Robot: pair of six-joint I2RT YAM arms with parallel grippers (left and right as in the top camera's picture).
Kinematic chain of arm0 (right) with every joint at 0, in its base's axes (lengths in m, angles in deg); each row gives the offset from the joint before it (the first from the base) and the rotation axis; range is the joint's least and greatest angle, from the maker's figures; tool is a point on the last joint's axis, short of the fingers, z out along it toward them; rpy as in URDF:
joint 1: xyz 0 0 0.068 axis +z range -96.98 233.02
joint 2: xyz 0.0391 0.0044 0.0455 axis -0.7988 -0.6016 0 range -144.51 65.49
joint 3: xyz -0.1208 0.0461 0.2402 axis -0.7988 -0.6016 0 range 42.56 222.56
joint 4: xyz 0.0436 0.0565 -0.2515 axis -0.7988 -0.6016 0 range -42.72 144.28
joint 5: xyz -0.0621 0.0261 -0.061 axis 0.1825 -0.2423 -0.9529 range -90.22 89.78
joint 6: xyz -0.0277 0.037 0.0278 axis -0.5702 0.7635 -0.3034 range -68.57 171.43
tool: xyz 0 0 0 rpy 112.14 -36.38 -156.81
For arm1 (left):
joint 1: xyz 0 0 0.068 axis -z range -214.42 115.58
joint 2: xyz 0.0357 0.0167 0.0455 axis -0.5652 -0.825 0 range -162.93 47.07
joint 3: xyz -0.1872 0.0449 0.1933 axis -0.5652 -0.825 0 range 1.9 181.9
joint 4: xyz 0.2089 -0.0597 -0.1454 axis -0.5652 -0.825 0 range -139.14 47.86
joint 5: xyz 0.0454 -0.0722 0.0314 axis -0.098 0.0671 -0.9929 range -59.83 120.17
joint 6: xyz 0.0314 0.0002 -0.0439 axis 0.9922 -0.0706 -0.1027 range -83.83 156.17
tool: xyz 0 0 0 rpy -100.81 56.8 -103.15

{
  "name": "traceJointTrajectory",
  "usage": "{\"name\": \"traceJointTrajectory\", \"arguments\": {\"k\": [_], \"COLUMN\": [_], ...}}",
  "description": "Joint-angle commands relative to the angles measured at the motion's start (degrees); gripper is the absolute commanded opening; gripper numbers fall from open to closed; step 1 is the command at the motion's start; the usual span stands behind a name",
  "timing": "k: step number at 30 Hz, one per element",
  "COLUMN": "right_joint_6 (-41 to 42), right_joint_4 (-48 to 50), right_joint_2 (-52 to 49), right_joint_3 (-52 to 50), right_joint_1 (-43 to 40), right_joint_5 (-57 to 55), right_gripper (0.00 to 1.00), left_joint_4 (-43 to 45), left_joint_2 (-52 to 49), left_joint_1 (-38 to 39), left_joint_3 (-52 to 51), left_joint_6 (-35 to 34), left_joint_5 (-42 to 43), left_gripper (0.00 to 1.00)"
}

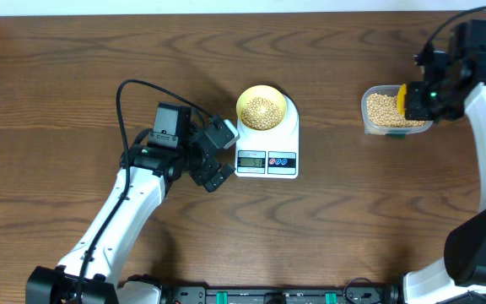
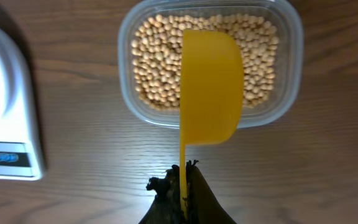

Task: Scoop item into bowl and weigh 50g on scale
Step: 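Carry the filled scoop right over the plastic tub, right gripper, then tip the scoop to dump soybeans into the tub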

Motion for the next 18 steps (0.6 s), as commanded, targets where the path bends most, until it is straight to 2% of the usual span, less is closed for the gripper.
{"name": "traceJointTrajectory", "arguments": {"k": [1,10,14,18], "right_joint_6": [1.22,0.66,0.09,0.15], "right_joint_4": [-0.33,-0.39,0.68,2.54], "right_joint_2": [1.09,1.09,1.09,1.09], "right_joint_3": [0.92,0.92,0.94,1.22], "right_joint_1": [3.13,8.15,8.46,8.46], "right_joint_5": [-11.85,-22.86,-20.98,-10.97], "right_gripper": [0.01,0.01,0.01,0.01], "left_joint_4": [0.00,0.00,0.00,0.00], "left_joint_2": [0.74,0.74,0.74,0.74], "left_joint_1": [-0.28,-0.28,-0.28,-0.28], "left_joint_3": [0.04,0.04,0.04,0.04], "left_joint_6": [0.79,0.79,0.79,0.79], "left_joint_5": [0.74,0.74,0.74,0.74], "left_gripper": [0.98,0.97,0.98,0.98]}}
